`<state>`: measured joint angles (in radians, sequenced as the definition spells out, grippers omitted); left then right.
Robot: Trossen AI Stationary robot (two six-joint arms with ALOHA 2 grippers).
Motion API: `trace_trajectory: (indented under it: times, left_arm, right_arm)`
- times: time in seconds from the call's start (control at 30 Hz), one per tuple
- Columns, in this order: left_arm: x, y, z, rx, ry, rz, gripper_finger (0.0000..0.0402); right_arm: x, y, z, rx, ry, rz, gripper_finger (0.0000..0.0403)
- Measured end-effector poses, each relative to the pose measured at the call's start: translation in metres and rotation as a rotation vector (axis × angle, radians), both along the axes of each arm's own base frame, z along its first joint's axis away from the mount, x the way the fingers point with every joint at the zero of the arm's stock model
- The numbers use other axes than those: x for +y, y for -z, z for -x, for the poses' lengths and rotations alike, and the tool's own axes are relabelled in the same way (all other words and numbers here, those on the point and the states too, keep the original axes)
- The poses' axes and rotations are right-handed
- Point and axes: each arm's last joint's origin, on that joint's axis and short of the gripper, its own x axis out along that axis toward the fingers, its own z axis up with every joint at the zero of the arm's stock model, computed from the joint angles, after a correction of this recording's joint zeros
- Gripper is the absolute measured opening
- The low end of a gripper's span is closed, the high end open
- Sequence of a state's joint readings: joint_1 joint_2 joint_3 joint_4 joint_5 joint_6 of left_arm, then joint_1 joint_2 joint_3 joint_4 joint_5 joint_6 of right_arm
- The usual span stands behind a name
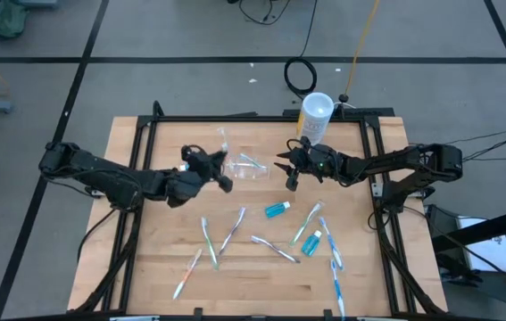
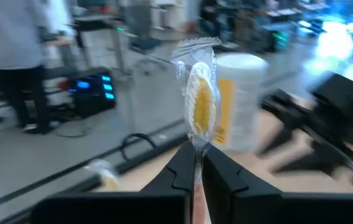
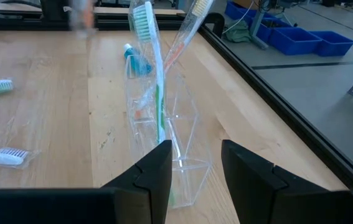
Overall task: Pick & Place toothbrushing station
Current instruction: Put the top orange toothbrush into the transparent organizer
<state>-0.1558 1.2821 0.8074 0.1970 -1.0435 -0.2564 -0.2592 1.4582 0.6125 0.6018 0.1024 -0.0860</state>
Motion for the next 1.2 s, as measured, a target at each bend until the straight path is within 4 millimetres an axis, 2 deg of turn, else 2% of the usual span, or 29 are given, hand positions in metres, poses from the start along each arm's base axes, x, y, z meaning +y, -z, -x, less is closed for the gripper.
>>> trace_trajectory:
  times: [0.2, 0.4, 0.57, 0.8, 0.97, 1.2]
  left_arm:
    - [0.029, 0.004, -0.002, -0.064, -0.094, 0.037, 0.0009]
    - [0.044, 0.021, 0.002, -0.088, -0.159, 0.082, 0.0017]
    - [0.049, 0.038, 0.005, -0.157, -0.172, 0.087, 0.0005]
    - [0.052, 0.056, 0.011, -0.21, -0.172, 0.063, 0.002]
    - [0.055, 0.064, 0.007, -0.184, -0.146, 0.069, 0.0005]
    - [0.057, 0.08, 0.001, -0.123, -0.154, 0.073, 0.002]
  right_arm:
    - [0.0, -0.002, -0.001, -0.016, 0.0, 0.004, 0.013]
    - [0.0, -0.001, -0.001, -0.015, -0.001, 0.004, 0.013]
    - [0.0, -0.002, -0.001, -0.016, 0.0, 0.004, 0.013]
    - [0.0, -0.002, -0.001, -0.023, -0.001, 0.006, 0.013]
    - [0.0, -0.003, -0.001, -0.026, -0.001, 0.007, 0.013]
    - [0.0, -0.003, -0.001, -0.031, -0.001, 0.008, 0.013]
